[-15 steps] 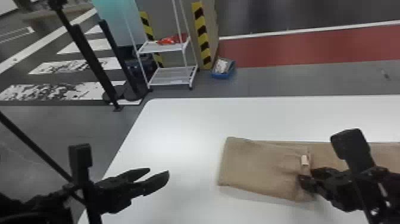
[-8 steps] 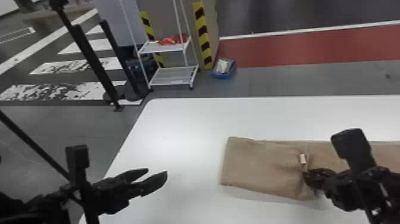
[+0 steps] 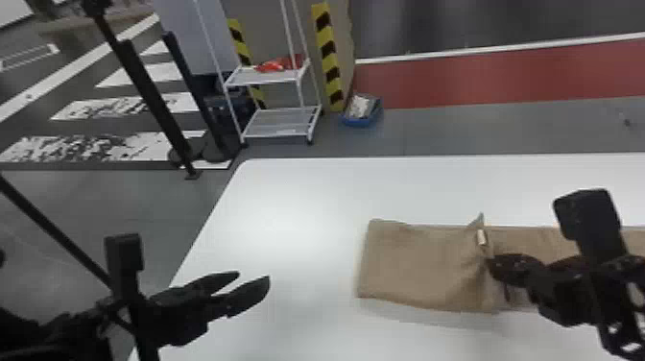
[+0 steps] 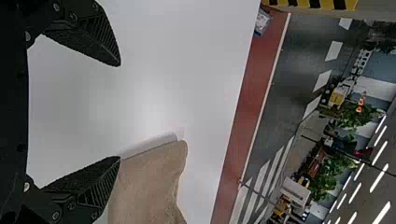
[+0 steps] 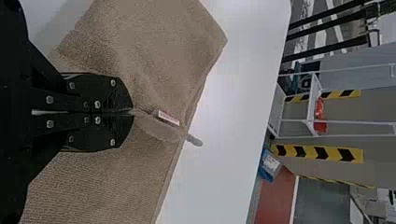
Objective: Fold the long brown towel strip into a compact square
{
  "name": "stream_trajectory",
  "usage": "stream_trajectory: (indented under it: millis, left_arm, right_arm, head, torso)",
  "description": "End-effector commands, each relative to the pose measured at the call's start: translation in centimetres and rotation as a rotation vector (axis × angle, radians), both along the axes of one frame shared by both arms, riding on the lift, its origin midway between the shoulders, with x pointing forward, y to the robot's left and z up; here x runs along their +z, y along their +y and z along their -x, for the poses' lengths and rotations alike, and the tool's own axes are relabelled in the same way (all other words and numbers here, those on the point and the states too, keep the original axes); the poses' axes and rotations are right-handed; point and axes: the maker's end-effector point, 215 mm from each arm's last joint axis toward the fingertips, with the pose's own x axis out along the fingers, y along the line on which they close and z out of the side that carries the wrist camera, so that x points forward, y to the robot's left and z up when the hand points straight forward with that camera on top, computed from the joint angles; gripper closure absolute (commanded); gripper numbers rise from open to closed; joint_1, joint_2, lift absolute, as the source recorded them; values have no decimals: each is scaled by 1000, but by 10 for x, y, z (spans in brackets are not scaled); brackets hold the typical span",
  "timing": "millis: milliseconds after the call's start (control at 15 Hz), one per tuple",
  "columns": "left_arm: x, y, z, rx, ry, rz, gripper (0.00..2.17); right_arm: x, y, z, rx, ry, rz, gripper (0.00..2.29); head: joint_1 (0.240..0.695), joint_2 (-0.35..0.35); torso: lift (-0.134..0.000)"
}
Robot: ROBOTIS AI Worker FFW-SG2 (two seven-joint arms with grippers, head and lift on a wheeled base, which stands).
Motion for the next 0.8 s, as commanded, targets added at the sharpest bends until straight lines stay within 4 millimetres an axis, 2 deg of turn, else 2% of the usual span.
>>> stream_trajectory:
  millis: [0,133,200,267,400,467,533,600,733]
  left_arm:
    - [1,1,1,5,-2,2,198]
    - [3,1,2,13,-7,10,194]
    - [3,0,2,20,-8,17,181]
    - [4,-1,2,24,-12,17,171]
    - [10,-7,1,32,-25,19,171]
    - [12,-10,0,38,-31,23,171]
    - [13,-14,0,45,-35,31,171]
    - [14,-17,0,55,-38,39,171]
    - [15,-22,2,58,-34,26,171]
  right_arm:
    - [28,-10,-8,-29,-42,-38,1440]
    - [17,-35,-9,-82,-8,-45,1440]
    - [1,-42,-7,-91,9,-38,1440]
    - [-1,-46,-10,-97,7,-43,1440]
    - [30,-57,-14,-136,4,-102,1440]
    - [28,-66,-4,-166,66,-141,1440]
    - [22,-65,5,-164,94,-168,1440]
    - [14,-63,9,-154,87,-167,1440]
    - [15,-81,7,-188,91,-204,1440]
  head:
    - [695,315]
    - [695,310]
    - [695,303]
    - [695,280]
    - [695,261]
    - [695,255]
    - [695,246]
    - [695,236]
    - [695,217]
  torso:
    - [-125]
    - [-125]
    - [-125]
    - [-125]
    - [-125]
    - [-125]
    - [-125]
    - [-125]
    - [-125]
